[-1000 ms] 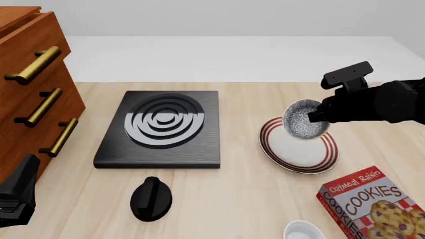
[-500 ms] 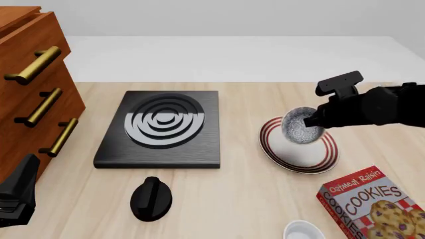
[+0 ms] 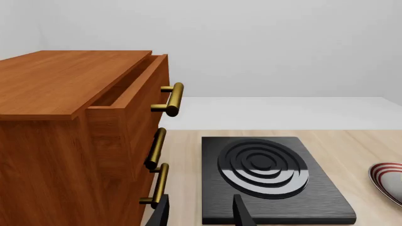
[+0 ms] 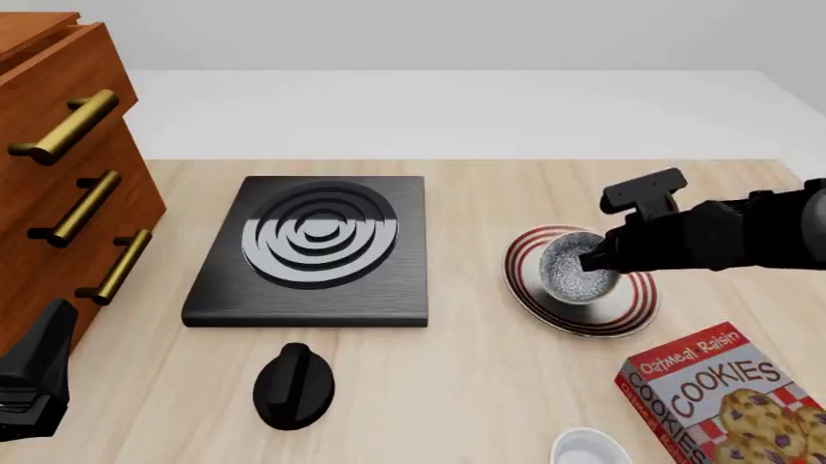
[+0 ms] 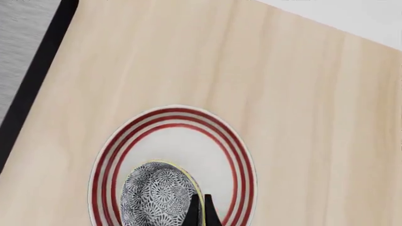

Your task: Pick the akita bowl on the ramekin and place it on the plate.

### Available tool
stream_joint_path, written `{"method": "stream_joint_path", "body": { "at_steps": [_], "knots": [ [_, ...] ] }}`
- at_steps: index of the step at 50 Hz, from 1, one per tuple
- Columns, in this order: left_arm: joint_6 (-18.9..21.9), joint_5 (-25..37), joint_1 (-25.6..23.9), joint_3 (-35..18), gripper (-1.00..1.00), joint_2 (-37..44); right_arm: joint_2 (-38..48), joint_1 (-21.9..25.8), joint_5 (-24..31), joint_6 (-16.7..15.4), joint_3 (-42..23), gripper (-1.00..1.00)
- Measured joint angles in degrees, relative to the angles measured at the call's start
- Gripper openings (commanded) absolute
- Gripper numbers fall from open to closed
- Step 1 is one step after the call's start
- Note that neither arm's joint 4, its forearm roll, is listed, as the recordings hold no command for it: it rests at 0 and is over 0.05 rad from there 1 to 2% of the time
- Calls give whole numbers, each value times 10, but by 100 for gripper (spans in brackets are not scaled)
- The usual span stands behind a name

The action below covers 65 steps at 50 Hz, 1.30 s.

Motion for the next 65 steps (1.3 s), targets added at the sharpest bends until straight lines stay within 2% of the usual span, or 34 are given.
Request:
{"method": "stream_joint_path", "body": {
  "at_steps": [21,22,41,65],
  "knots": [
    [0,0,0,0,100,0,20,-10,-30,-3,2,-100],
    [0,0,0,0,100,0,20,-11,-31,-4,2,100],
    [0,0,0,0,100,0,16,-15,-28,-23,4,100],
    [0,0,0,0,100,0,-52,-18,10,-42,-7,100]
  ]
}}
